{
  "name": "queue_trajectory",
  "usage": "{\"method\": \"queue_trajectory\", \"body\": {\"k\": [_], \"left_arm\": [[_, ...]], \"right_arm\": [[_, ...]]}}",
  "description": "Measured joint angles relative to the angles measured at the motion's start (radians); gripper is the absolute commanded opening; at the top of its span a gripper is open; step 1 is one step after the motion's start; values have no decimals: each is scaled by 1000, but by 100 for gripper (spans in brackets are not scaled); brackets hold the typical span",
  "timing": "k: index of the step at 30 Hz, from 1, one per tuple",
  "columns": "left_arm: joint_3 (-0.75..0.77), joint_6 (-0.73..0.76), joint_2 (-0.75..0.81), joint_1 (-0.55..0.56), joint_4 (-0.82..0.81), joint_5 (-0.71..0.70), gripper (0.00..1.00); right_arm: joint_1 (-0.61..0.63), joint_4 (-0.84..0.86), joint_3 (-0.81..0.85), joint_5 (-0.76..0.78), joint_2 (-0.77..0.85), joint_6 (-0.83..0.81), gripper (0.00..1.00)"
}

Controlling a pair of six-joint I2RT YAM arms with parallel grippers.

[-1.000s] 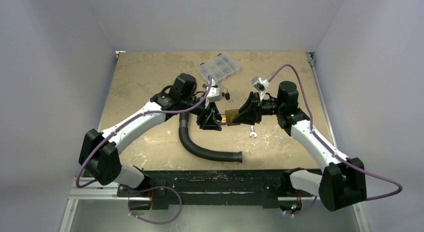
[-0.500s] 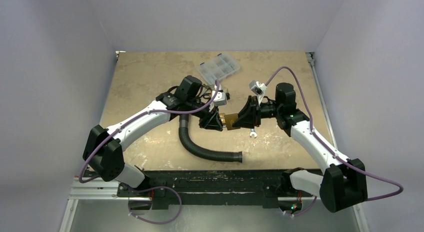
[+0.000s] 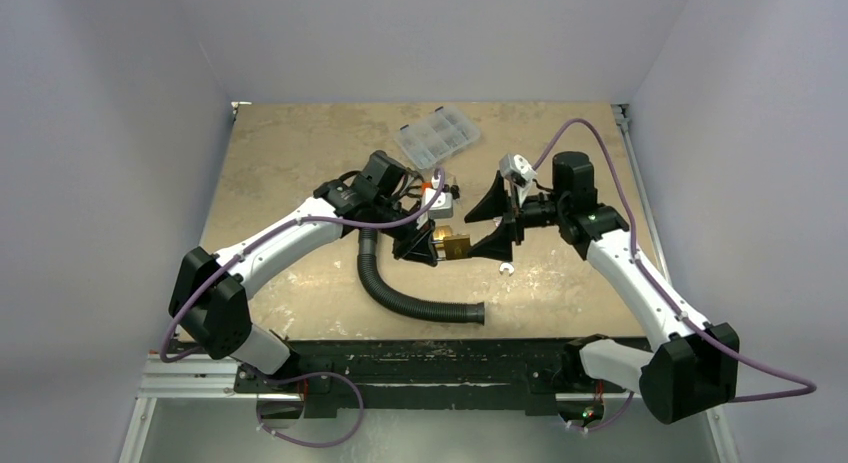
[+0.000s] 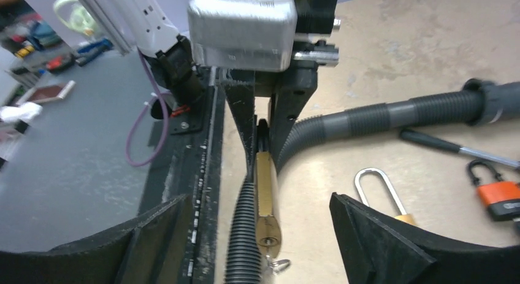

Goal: Lock with the key
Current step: Lock the lock.

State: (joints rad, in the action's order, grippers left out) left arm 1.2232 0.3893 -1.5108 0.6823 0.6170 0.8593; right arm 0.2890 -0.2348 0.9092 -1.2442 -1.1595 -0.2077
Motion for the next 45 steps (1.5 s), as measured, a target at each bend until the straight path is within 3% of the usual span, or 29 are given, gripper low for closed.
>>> {"method": "queue_trajectory", "body": {"k": [11,22,29,37,45], "left_arm": [[2,79,0,0,93,-35,0],[2,86,0,0,102,-34,0],[2,82,0,6,86,-26,0],[11,73,0,21,80,-24,0],[17,55,0,21,61,-17,0]], "right_arm": [[0,-278,74,129,18,-304,99],[12,-454,125,125,-74,-424,97],[37,-397,79,80,-90,-371,92],[113,-322,62,74,-126,-306,73],[145,-228,-6,72,-127,-240,63]]}}
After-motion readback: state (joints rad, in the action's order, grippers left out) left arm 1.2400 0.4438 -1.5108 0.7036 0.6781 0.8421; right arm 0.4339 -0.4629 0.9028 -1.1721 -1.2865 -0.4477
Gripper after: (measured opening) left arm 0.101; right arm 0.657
